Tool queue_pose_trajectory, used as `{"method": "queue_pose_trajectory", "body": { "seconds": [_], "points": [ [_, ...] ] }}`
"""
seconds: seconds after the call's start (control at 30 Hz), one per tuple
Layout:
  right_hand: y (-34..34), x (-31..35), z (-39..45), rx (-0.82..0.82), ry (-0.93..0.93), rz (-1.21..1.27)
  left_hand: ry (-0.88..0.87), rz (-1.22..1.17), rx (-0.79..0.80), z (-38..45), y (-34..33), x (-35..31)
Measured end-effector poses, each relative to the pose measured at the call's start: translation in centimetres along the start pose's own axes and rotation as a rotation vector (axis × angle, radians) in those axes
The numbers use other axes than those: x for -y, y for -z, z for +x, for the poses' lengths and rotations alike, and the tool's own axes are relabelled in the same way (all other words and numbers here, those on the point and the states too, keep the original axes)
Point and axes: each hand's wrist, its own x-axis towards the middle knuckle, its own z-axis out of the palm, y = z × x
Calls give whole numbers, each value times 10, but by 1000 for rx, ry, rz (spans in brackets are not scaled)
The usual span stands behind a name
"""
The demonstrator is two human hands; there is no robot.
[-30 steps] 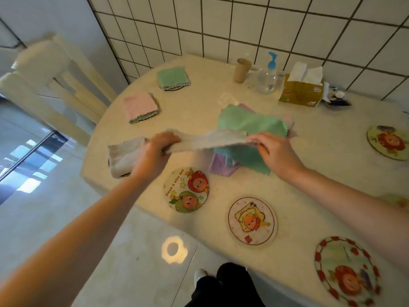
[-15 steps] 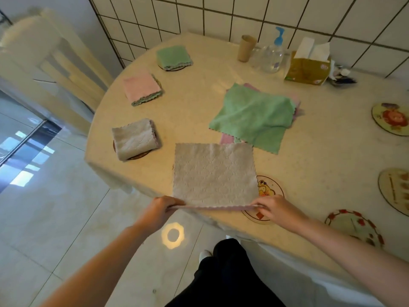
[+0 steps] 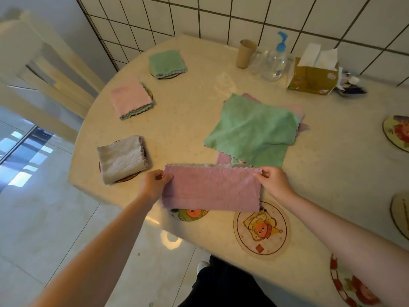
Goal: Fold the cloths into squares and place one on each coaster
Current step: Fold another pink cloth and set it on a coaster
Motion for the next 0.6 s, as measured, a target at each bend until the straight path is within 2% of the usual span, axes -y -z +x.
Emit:
{"method": "queue_pose_trajectory", "body": {
  "seconds": [0.13, 0.6],
  "points": [
    [-4, -10, 16, 60, -6, -128, 40, 49, -29, 14, -7, 1],
    [-12, -13, 39, 52, -30, -172, 79, 130, -117, 30, -18, 1]
  ]
}}
